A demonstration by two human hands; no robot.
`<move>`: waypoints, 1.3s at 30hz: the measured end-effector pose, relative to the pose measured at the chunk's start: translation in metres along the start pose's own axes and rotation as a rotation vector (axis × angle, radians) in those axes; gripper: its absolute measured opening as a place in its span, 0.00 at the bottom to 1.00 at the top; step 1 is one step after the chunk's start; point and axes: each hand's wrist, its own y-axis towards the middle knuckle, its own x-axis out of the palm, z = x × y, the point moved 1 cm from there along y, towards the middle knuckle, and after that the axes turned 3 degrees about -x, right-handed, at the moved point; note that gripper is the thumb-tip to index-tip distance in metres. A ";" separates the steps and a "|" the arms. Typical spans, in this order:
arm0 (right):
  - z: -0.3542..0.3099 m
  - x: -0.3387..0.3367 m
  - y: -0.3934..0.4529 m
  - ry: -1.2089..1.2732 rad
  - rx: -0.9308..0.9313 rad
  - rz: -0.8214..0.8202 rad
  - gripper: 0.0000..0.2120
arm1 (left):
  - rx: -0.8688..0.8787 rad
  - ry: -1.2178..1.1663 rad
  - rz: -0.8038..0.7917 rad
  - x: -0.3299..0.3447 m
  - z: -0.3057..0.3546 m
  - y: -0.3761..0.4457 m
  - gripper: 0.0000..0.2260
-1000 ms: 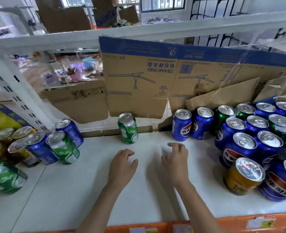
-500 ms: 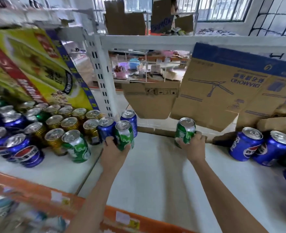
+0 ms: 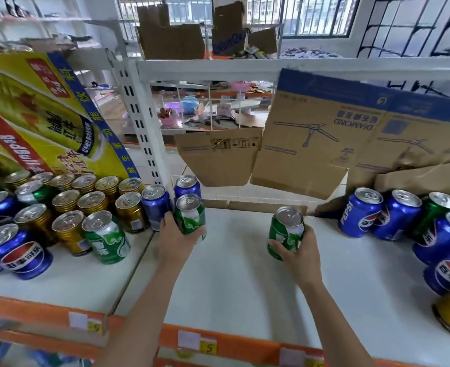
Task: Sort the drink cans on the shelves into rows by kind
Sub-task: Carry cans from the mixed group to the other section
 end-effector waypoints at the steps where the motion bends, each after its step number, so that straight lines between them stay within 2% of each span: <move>1: 0.003 -0.007 -0.008 0.006 -0.004 0.008 0.28 | 0.051 -0.039 -0.027 0.004 0.002 -0.006 0.34; 3: 0.011 -0.020 -0.019 -0.006 -0.013 0.027 0.29 | 0.127 -0.132 -0.125 0.018 0.011 -0.027 0.33; 5: 0.017 -0.036 -0.024 -0.049 -0.022 0.061 0.31 | 0.173 -0.113 -0.226 0.036 0.023 -0.051 0.29; 9: 0.026 -0.076 -0.020 -0.190 -0.007 0.161 0.31 | 0.283 -0.085 -0.367 0.077 0.055 -0.092 0.29; 15: 0.039 -0.138 0.000 -0.378 0.155 0.257 0.32 | 0.360 -0.048 -0.480 0.124 0.107 -0.130 0.28; 23: 0.041 -0.173 0.023 -0.283 0.252 0.320 0.24 | 0.419 -0.070 -0.568 0.182 0.166 -0.160 0.30; 26: 0.039 -0.169 0.022 -0.254 0.273 0.351 0.27 | 0.408 -0.057 -0.577 0.198 0.183 -0.169 0.30; 29: 0.044 -0.170 0.015 -0.241 0.274 0.320 0.31 | 0.390 -0.073 -0.587 0.208 0.192 -0.170 0.32; 32: 0.050 -0.172 -0.001 -0.340 0.253 0.228 0.30 | 0.369 -0.043 -0.612 0.212 0.190 -0.165 0.33; 36: 0.052 -0.168 -0.022 -0.537 0.193 0.125 0.23 | 0.363 0.014 -0.647 0.197 0.172 -0.160 0.22; 39: 0.049 -0.156 -0.034 -0.549 0.096 0.065 0.19 | 0.362 0.063 -0.579 0.164 0.143 -0.154 0.16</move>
